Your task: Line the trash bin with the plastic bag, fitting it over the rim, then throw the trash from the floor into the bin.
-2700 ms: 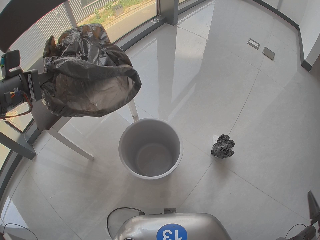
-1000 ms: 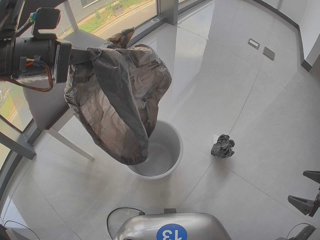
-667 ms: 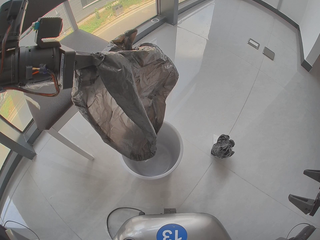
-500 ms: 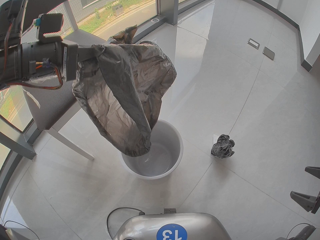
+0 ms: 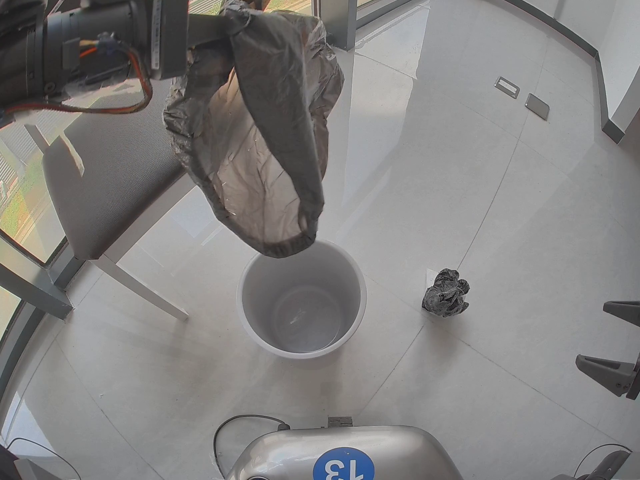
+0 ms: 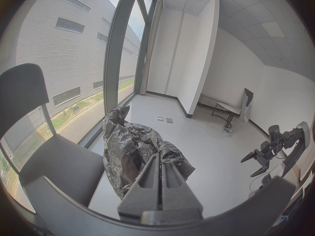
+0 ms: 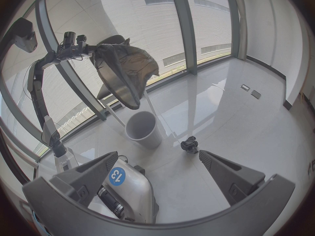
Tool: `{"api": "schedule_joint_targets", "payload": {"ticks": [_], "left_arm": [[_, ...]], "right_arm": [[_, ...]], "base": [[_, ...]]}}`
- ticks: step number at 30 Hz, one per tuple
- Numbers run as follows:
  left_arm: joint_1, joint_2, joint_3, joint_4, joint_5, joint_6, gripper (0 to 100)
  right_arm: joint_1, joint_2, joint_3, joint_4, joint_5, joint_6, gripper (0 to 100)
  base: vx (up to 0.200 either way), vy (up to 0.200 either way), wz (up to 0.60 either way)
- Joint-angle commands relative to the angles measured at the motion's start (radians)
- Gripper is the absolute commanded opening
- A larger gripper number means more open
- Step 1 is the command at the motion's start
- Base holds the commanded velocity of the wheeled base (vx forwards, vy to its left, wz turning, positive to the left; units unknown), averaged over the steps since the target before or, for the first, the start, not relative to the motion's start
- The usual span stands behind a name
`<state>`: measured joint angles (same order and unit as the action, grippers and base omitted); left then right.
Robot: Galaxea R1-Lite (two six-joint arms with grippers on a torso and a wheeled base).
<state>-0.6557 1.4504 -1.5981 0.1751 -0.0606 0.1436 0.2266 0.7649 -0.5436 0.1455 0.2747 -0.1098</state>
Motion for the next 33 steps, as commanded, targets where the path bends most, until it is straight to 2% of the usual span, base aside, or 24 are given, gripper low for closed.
{"api": "schedule_joint_targets", "payload": {"ticks": [1, 6, 10, 13, 17, 20, 25, 27, 30, 33], "left_arm": [[-0.053, 0.041, -0.086, 0.037, 0.012, -0.001, 0], [-0.068, 0.071, -0.135, 0.035, 0.012, -0.004, 0], [-0.076, 0.082, -0.155, 0.034, 0.012, -0.004, 0], [-0.104, 0.093, -0.183, 0.035, 0.012, -0.006, 0], [-0.117, 0.116, -0.237, 0.04, 0.019, -0.006, 0], [-0.133, 0.133, -0.269, 0.043, 0.024, -0.006, 0], [-0.154, 0.146, -0.287, 0.038, 0.025, -0.006, 0], [-0.16, 0.148, -0.295, 0.04, 0.025, -0.006, 0], [-0.173, 0.154, -0.315, 0.043, 0.027, -0.006, 0], [-0.182, 0.16, -0.342, 0.047, 0.035, -0.006, 0]], "right_arm": [[0.065, 0.123, -0.018, -0.055, -0.005, -0.007, 100], [0.128, 0.209, -0.05, -0.104, -0.052, -0.007, 100], [0.171, 0.263, -0.09, -0.112, -0.058, -0.007, 100], [0.209, 0.318, -0.124, -0.112, -0.06, -0.039, 100], [0.212, 0.386, -0.147, -0.136, -0.055, -0.119, 100], [0.22, 0.429, -0.17, -0.164, -0.055, -0.128, 100], [0.281, 0.541, -0.24, -0.218, -0.06, -0.13, 100], [0.292, 0.579, -0.268, -0.225, -0.071, -0.137, 100], [0.307, 0.663, -0.326, -0.258, -0.126, -0.163, 100], [0.307, 0.758, -0.372, -0.363, -0.137, -0.169, 100]], "base": [[0.0, 0.0, 0.0], [0.0, 0.0, 0.0], [0.0, 0.0, 0.0], [0.0, 0.0, 0.0], [0.0, 0.0, 0.0], [0.0, 0.0, 0.0], [0.0, 0.0, 0.0], [0.0, 0.0, 0.0], [0.0, 0.0, 0.0], [0.0, 0.0, 0.0]]}}
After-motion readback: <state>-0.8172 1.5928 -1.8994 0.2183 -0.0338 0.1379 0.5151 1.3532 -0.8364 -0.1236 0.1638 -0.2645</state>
